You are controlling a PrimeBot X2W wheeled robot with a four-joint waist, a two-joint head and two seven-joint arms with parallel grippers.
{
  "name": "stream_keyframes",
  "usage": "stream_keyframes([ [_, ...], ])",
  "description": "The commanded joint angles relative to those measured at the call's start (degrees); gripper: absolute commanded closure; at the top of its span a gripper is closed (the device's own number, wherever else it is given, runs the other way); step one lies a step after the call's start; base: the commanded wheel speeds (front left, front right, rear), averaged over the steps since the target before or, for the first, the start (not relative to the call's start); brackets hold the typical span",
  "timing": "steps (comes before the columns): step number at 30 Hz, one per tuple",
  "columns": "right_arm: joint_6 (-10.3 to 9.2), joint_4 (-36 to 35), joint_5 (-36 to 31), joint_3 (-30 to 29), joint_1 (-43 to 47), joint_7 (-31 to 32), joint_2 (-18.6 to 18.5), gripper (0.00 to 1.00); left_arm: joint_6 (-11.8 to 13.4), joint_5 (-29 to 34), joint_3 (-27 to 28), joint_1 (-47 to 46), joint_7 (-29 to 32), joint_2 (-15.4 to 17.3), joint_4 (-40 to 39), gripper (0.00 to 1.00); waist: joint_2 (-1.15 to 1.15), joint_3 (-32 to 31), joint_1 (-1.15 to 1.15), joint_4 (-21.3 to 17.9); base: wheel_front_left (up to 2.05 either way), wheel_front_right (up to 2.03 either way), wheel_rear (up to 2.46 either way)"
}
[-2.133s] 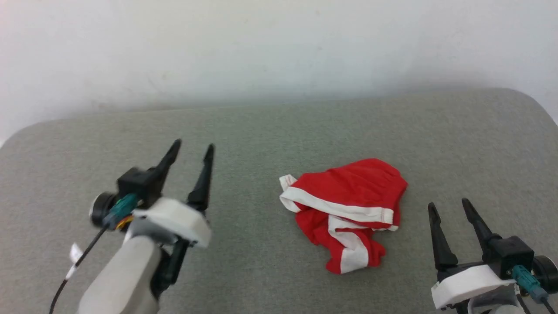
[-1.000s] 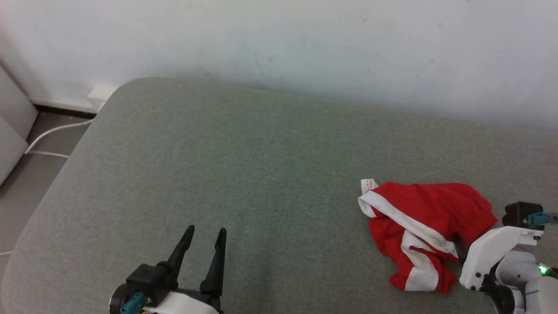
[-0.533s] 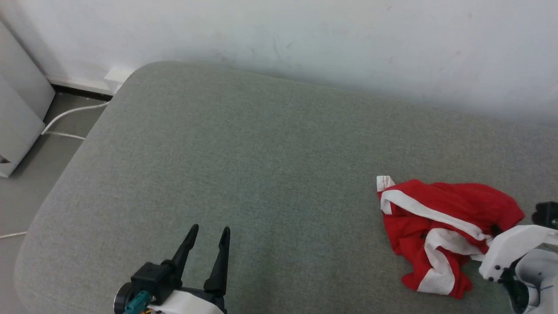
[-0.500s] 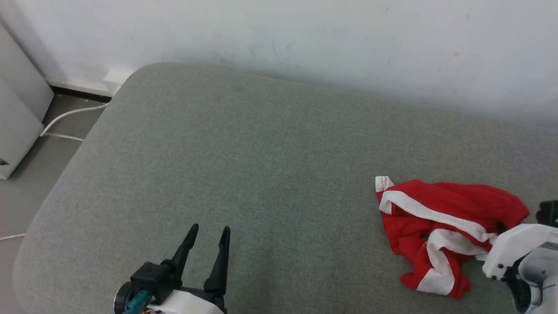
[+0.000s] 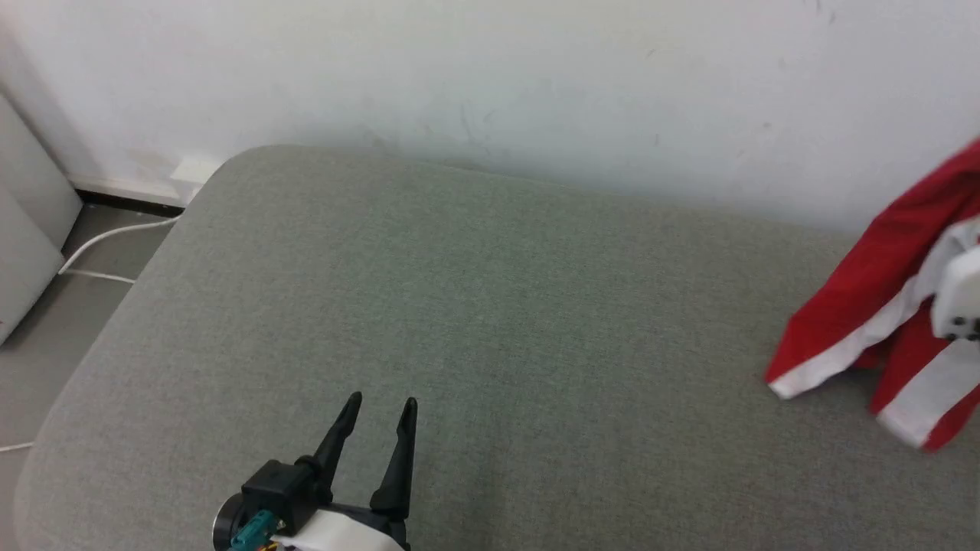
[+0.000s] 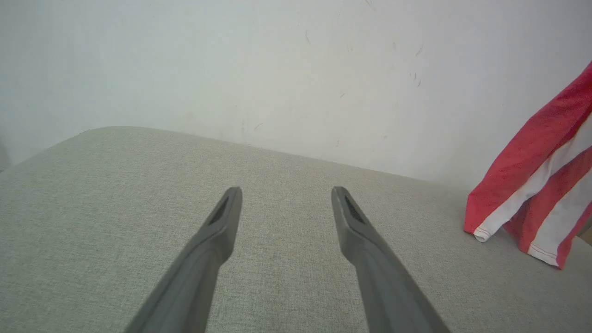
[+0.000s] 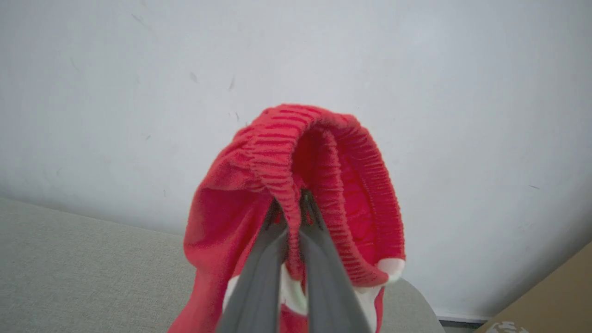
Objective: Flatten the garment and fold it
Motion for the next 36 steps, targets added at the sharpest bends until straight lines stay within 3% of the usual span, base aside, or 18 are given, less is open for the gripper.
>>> stream_keyframes([
  [1,-0.11,-0.57,-0.46,1.78,-0.66,0.36,-0.16,1.0,-0.42,0.19,-0.04,-0.2,-0.27,-0.22,-0.23,0.0,0.0,0.19,0.0,0.68,0.0,0.0,0.0],
  [5,-0.11,-1.98,-0.1,15.87,0.18,3.11,-3.1,1.0,-0.43,0.01,-0.36,-0.33,-0.27,-0.32,-0.42,0.0,0.0,1.24,0.0,2.18,0.0,0.0,0.0],
  [9,-0.11,2.15,3.71,29.64,1.53,5.26,-3.9,1.0,-0.44,-0.18,-1.24,-1.06,-0.27,-0.39,-0.26,0.0,0.0,3.03,0.0,4.2,0.0,0.0,0.0],
  [14,-0.11,11.21,7.38,44.03,0.51,2.25,-3.11,1.0,-0.44,-0.67,-2.29,-2.37,-0.27,-0.53,0.01,0.0,0.0,5.45,0.0,6.77,0.0,0.0,0.0],
  [21,-0.11,23.07,13.8,58.65,-4.4,-3.08,-0.99,1.0,-0.44,-1.25,-3.78,-3.44,-0.27,-0.69,1.04,0.0,0.0,6.97,0.0,8.78,0.0,0.0,0.0],
  [23,-0.11,25.3,15.56,61.01,-5.79,-4.53,-1.15,0.0,-0.45,-1.32,-3.83,-3.47,-0.27,-0.71,1.35,0.0,0.0,6.69,0.0,8.81,0.0,0.0,0.0],
  [29,-0.11,28.12,21.12,62.64,-8.09,-7.72,-2.06,0.0,-0.45,-1.29,-3.02,-2.84,-0.27,-0.74,1.66,0.0,0.0,3.92,0.0,6.48,0.0,0.0,0.0],
  [36,-0.11,23.78,24.79,54.54,-8.84,-11.65,-6.33,0.0,-0.45,-0.83,-1.23,-2.05,-0.27,-0.74,0.6,0.0,0.0,0.02,0.0,1.51,0.0,0.0,0.0],
])
